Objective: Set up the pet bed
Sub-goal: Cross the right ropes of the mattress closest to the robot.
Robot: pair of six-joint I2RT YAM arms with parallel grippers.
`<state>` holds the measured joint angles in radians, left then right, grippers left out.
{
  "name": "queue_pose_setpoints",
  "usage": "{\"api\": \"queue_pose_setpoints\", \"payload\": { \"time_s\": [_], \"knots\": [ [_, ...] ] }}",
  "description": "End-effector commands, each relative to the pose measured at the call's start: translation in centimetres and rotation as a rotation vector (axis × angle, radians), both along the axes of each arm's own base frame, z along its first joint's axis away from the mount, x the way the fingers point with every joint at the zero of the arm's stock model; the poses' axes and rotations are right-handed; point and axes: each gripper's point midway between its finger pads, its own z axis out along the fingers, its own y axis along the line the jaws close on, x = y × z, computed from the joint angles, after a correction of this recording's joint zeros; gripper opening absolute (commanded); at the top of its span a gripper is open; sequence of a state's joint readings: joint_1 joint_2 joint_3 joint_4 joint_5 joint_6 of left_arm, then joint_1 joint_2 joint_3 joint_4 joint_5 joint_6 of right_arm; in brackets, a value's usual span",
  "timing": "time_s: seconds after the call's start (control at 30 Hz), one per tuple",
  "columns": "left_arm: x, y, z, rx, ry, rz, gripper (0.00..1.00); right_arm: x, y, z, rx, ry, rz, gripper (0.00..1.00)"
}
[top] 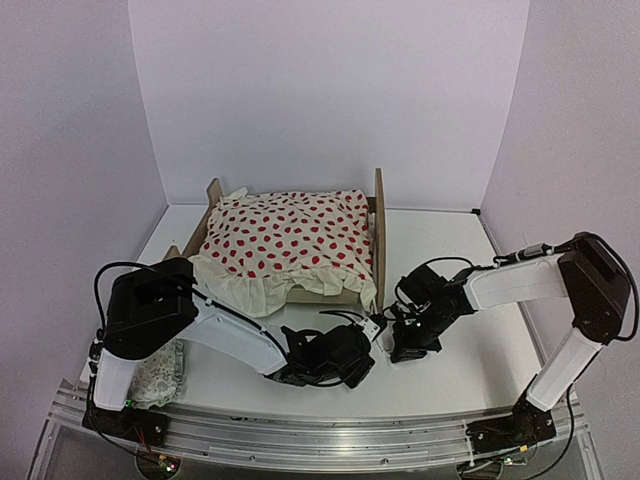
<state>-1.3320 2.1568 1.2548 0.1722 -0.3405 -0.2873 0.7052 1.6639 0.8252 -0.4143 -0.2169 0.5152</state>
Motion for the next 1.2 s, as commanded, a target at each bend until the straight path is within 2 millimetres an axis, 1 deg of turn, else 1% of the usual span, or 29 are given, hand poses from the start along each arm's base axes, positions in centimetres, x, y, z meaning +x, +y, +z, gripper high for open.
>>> {"api": "queue_pose_setpoints", "payload": {
  "time_s": [0.0, 0.07, 0.17, 0.3, 0.43, 0.53, 0.6, 0.63, 0.7, 0.73, 0.8, 0.97, 1.1, 1.17],
  "knots": [
    [-0.7, 0.3, 5.7, -0.102, -0.007, -0.020, 0.00, -1.2, 1.1, -0.6, 0.064, 0.098, -0.039, 0.00],
    [-1.1, 0.5, 6.5, -0.121, 0.004, -0.037, 0.00, -1.0, 1.7, -0.2, 0.094, 0.099, -0.042, 0.00],
    [-1.4, 0.6, 7.2, -0.145, 0.014, -0.046, 0.00, -0.7, 2.6, 0.5, 0.131, 0.095, -0.039, 0.00],
    [-1.1, 0.7, 8.1, -0.183, 0.023, -0.023, 0.00, -0.6, 3.9, 1.6, 0.198, 0.100, -0.032, 0.00],
    [-0.4, 1.1, 8.1, -0.183, 0.040, 0.004, 0.00, -0.7, 4.6, 2.3, 0.253, 0.105, -0.030, 0.00],
    [-0.1, 1.5, 8.2, -0.188, 0.044, 0.009, 0.00, -0.9, 4.6, 2.5, 0.260, 0.101, -0.027, 0.00],
    [0.0, 1.6, 8.3, -0.185, 0.040, 0.001, 0.00, -1.0, 4.3, 2.6, 0.257, 0.092, -0.029, 0.04],
    [0.2, 1.5, 8.4, -0.183, 0.037, -0.001, 0.00, -1.0, 4.1, 2.7, 0.255, 0.082, -0.031, 0.09],
    [0.2, 1.5, 8.5, -0.179, 0.038, -0.004, 0.00, -0.7, 3.7, 3.0, 0.244, 0.050, -0.038, 0.15],
    [0.2, 1.6, 8.4, -0.177, 0.041, -0.002, 0.00, -0.5, 3.6, 3.3, 0.242, 0.027, -0.042, 0.18],
    [0.2, 1.8, 8.2, -0.176, 0.049, 0.002, 0.00, 0.2, 3.3, 4.0, 0.233, -0.024, -0.053, 0.22],
    [0.0, 2.7, 8.0, -0.186, 0.068, 0.020, 0.00, 2.7, 2.5, 5.6, 0.197, -0.181, -0.083, 0.22],
    [-0.2, 3.2, 7.6, -0.187, 0.078, 0.024, 0.00, 4.8, 1.8, 6.0, 0.183, -0.315, -0.140, 0.23],
    [-0.4, 3.5, 7.4, -0.190, 0.088, 0.024, 0.00, 5.3, 2.0, 5.8, 0.213, -0.344, -0.160, 0.27]
  ]
}}
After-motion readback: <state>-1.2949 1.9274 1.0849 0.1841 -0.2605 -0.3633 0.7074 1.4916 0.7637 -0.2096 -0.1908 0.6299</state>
